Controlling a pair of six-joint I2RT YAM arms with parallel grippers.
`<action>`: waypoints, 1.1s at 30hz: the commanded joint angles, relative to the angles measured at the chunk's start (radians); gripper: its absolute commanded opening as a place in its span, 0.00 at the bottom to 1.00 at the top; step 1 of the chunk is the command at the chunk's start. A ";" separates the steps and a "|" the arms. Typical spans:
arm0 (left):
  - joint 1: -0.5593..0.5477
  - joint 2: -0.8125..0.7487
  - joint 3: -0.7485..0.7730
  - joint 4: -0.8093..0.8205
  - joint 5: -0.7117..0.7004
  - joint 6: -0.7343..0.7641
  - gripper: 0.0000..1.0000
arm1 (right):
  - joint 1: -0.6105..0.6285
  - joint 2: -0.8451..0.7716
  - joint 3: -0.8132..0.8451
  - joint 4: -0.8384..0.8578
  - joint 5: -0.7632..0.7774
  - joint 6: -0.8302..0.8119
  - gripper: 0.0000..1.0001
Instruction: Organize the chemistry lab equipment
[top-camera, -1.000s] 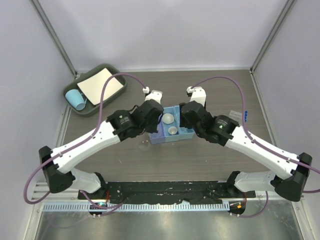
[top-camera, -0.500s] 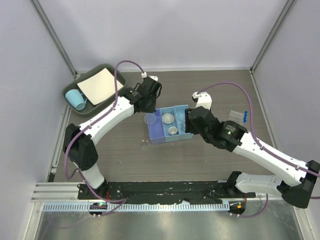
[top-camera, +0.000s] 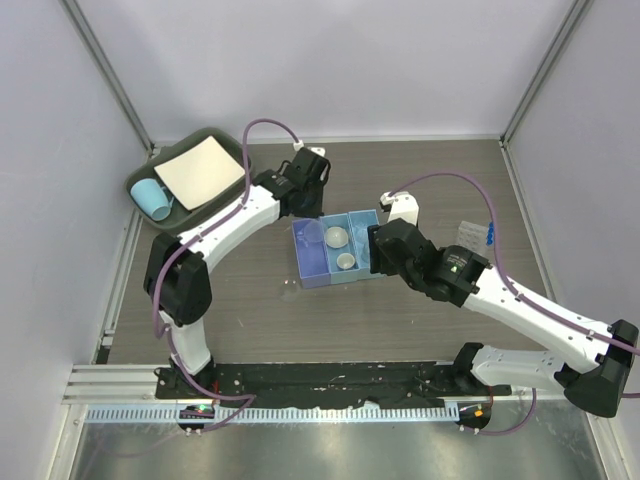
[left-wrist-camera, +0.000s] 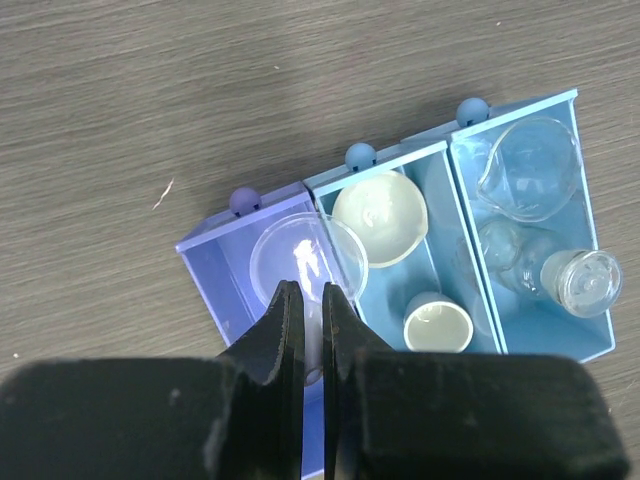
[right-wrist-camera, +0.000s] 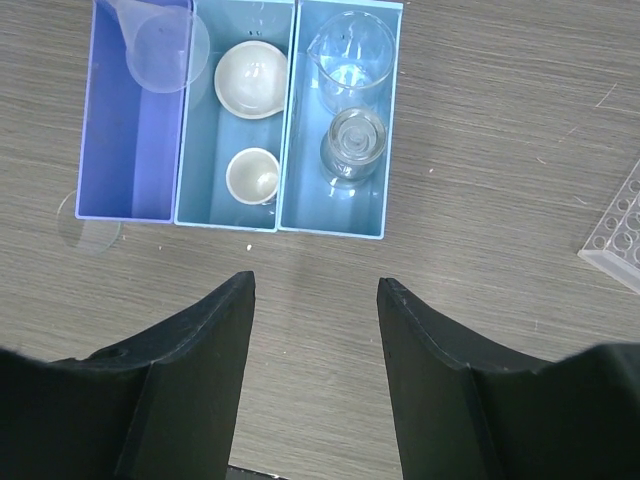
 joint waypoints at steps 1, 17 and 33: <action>0.010 0.017 0.008 0.052 0.030 -0.008 0.00 | 0.002 -0.019 0.002 0.044 -0.008 -0.010 0.58; 0.076 -0.110 -0.164 0.121 0.037 -0.025 0.00 | 0.002 -0.006 0.000 0.059 -0.037 -0.016 0.57; 0.085 -0.049 -0.187 0.165 0.036 -0.045 0.00 | 0.002 -0.006 -0.004 0.054 -0.046 -0.021 0.57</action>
